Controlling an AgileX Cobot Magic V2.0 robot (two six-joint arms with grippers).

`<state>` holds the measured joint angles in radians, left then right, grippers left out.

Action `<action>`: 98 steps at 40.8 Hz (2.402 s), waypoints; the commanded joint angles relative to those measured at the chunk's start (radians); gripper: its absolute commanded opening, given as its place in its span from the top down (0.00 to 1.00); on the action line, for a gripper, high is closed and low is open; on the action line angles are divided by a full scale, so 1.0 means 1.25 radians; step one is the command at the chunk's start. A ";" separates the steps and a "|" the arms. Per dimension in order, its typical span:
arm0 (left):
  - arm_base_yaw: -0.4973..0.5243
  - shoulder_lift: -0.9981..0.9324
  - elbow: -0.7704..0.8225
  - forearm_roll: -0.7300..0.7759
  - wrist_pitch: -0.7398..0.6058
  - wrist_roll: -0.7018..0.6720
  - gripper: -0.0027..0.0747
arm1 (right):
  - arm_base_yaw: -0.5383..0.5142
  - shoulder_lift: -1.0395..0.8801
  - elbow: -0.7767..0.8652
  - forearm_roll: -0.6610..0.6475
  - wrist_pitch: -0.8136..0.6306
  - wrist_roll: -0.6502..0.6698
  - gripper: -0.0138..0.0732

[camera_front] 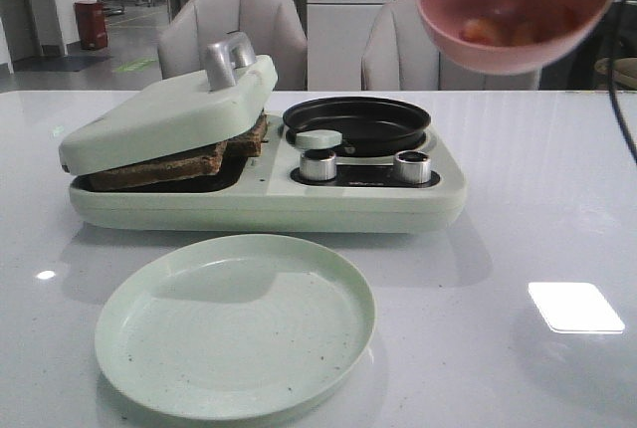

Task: Make breakfast with bread and shrimp
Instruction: 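Lift the pink bowl with the right gripper and tip shrimp into the pan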

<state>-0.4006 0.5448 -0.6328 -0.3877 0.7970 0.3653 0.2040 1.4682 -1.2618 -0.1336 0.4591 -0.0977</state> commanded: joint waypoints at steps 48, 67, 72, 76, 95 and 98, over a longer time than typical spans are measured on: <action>-0.006 0.003 -0.023 -0.017 -0.058 -0.003 0.84 | 0.343 0.589 -0.608 -1.342 0.490 0.560 0.79; -0.006 0.003 -0.023 -0.017 -0.058 -0.003 0.84 | 0.343 0.557 -0.610 -1.342 0.518 0.507 0.79; -0.006 0.003 -0.023 -0.017 -0.058 -0.003 0.84 | 0.343 0.532 -0.620 -1.342 0.507 0.491 0.79; -0.006 0.003 -0.023 -0.017 -0.058 -0.003 0.84 | 0.343 0.523 -0.638 -1.342 0.505 0.470 0.79; -0.006 0.003 -0.023 -0.017 -0.058 -0.003 0.84 | 0.348 0.625 -0.609 -1.315 0.501 0.471 0.79; -0.006 0.003 -0.023 -0.017 -0.058 -0.003 0.84 | 0.350 0.623 -0.603 -1.342 0.517 0.471 0.79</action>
<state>-0.4006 0.5448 -0.6328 -0.3858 0.7970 0.3653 0.6394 2.3249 -1.9947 -1.6989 1.0531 0.5005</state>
